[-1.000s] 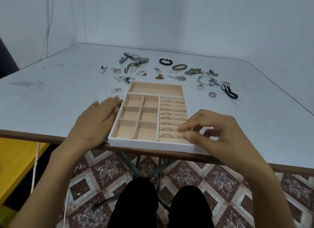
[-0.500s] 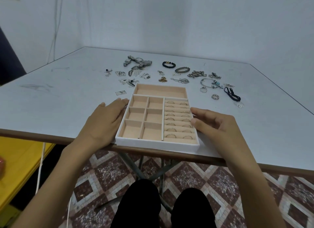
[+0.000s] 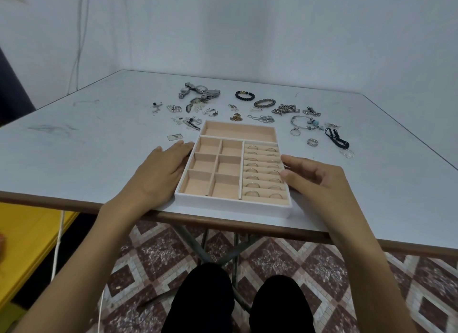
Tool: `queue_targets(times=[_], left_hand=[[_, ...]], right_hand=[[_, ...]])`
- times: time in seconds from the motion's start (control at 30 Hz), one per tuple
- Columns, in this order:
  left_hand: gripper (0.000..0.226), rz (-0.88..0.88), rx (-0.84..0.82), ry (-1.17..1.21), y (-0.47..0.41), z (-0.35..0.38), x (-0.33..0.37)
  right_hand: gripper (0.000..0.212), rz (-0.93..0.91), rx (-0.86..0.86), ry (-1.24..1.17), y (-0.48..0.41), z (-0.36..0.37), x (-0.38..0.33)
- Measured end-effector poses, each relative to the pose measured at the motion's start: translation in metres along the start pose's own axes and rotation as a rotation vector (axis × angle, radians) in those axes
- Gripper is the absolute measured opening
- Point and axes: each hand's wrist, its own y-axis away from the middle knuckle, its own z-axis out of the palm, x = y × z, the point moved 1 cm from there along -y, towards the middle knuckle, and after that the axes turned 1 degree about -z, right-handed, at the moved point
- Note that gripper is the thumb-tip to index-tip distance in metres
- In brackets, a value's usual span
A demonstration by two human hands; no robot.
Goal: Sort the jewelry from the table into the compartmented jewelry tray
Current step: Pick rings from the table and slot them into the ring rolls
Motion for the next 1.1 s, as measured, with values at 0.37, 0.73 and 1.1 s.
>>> queue_targets(times=[0.37,0.73,1.1], left_hand=[[0.053,0.002,0.054,0.106,0.009,-0.008,0.009],[0.037,-0.068,0.117,0.188,-0.001,-0.004,-0.011],[0.032,-0.155,0.325,0.177,-0.048,-0.01,-0.004]], right_hand=[[0.029,-0.027,-0.058,-0.082,-0.001,-0.005,-0.002],[0.024,0.097,-0.077,-0.16,-0.026,-0.017,-0.009],[0.015,0.134,-0.175,0.093,-0.075,-0.013,-0.018]])
